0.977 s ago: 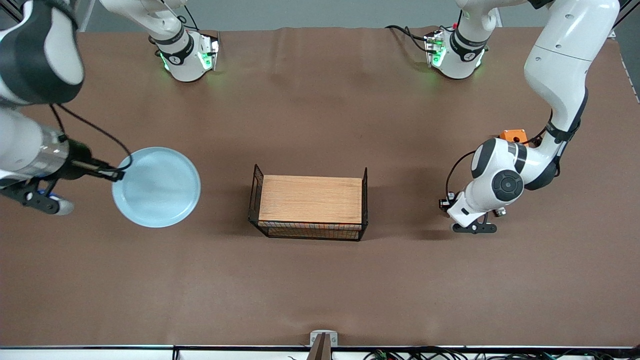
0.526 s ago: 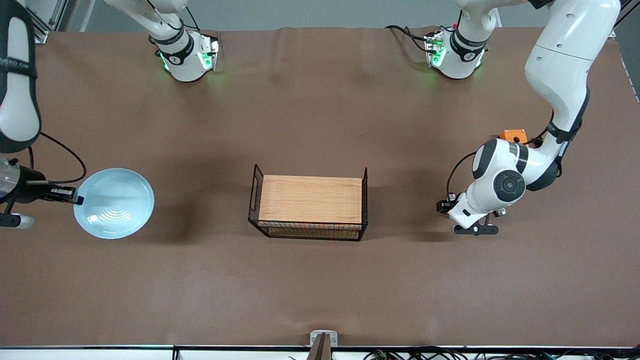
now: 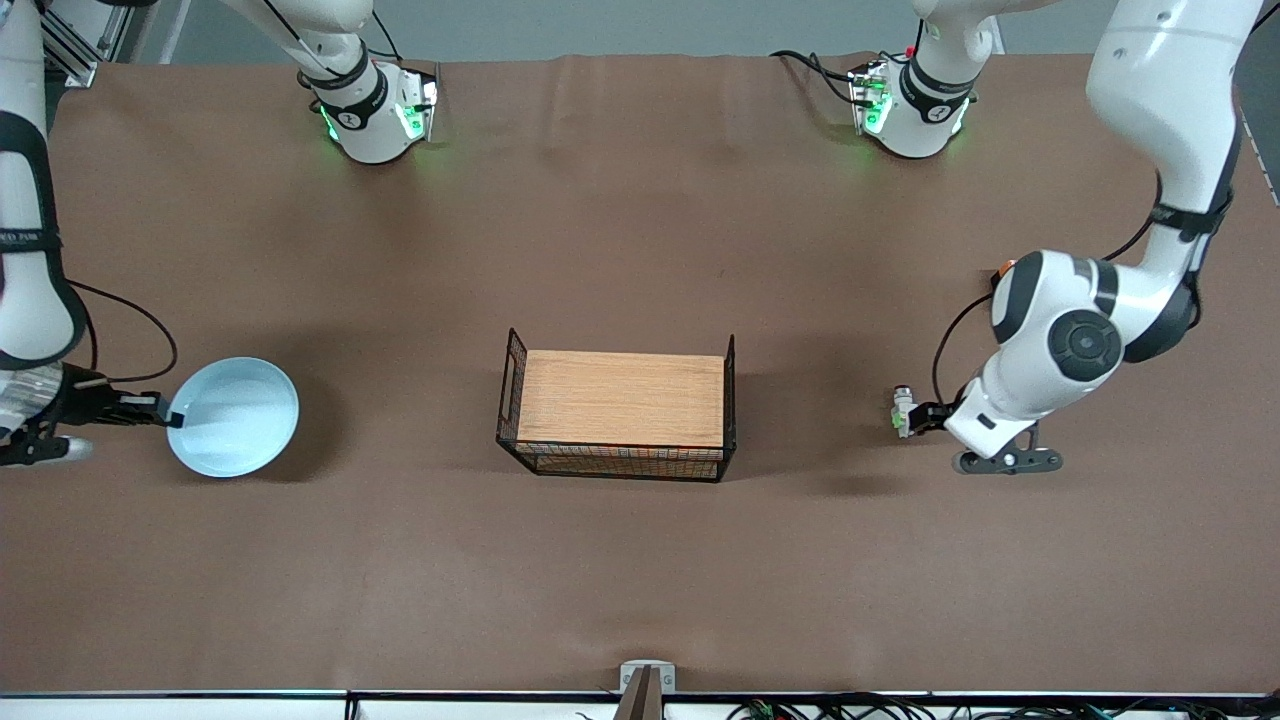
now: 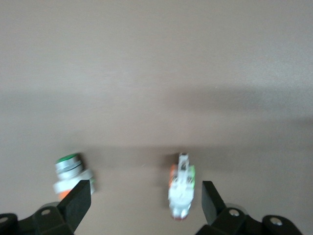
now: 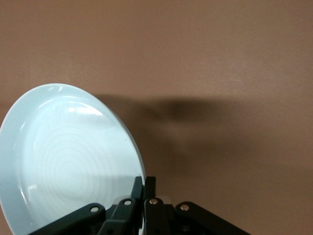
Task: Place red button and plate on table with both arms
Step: 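Lower the button onto the table while the right gripper lowers the plate, then open the left gripper and withdraw while the right gripper sets the plate down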
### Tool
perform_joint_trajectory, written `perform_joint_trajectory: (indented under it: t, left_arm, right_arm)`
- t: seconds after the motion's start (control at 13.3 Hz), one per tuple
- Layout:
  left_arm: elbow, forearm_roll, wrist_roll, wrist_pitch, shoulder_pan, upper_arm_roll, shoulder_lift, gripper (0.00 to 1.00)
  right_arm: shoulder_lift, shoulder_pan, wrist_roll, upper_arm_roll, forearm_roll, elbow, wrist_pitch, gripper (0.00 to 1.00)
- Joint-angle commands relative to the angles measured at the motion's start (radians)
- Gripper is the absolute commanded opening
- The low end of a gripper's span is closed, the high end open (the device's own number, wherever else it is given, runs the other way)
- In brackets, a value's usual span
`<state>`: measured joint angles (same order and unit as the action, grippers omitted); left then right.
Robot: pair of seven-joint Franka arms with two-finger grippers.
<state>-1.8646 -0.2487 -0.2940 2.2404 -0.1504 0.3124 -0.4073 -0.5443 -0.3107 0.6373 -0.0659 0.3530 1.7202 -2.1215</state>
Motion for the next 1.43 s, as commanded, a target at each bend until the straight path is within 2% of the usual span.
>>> perform_joint_trajectory:
  t: [0.0,0.45,0.53,0.6,0.68,0.75,0.83,0.98,1.05,1.2,1.35]
  left_arm:
    - [-0.035,0.023,0.061,-0.067,-0.057,0.017,0.116,1.00]
    - [-0.047,0.190,0.279,-0.189,-0.178,0.014,0.283,1.00]
    - [-0.053,0.190,0.280,-0.202,-0.187,0.016,0.307,1.00]
    - [-0.053,0.193,0.279,-0.217,-0.187,0.014,0.332,1.00]
    - [-0.053,0.203,0.279,-0.229,-0.187,0.016,0.352,1.00]
    - [-0.053,0.219,0.280,-0.238,-0.187,0.014,0.370,1.00]
    - [-0.053,0.229,0.280,-0.249,-0.187,0.013,0.389,1.00]
    - [-0.054,0.230,0.280,-0.280,-0.164,0.002,0.415,1.00]
    - [-0.053,0.230,0.277,-0.281,-0.122,-0.034,0.421,1.00]
    - [-0.064,0.230,0.277,-0.288,-0.007,-0.149,0.436,1.00]
    - [-0.065,0.230,0.277,-0.289,0.110,-0.266,0.446,1.00]
  right_arm:
    - [-0.080,-0.028,0.094,0.021,0.079,-0.014,-0.034,0.00]
    - [-0.140,-0.028,0.107,0.023,0.083,-0.017,-0.058,0.02]
    - [-0.149,-0.025,0.108,0.023,0.083,-0.020,-0.058,0.07]
    - [-0.149,-0.019,0.108,0.023,0.081,-0.022,-0.063,0.28]
    - [-0.146,-0.018,0.108,0.023,0.080,-0.024,-0.063,0.44]
    - [-0.143,-0.011,0.104,0.023,0.077,-0.031,-0.058,0.76]
    - [-0.137,-0.005,0.107,0.023,0.077,-0.036,-0.055,1.00]
    - [-0.100,0.010,0.090,0.023,0.069,-0.044,-0.049,1.00]
    - [-0.067,0.025,0.088,0.021,0.064,-0.044,-0.025,1.00]
    - [0.001,0.041,0.062,0.018,0.028,-0.042,0.050,1.00]
    - [0.079,0.074,-0.089,0.020,-0.081,-0.042,0.112,1.00]
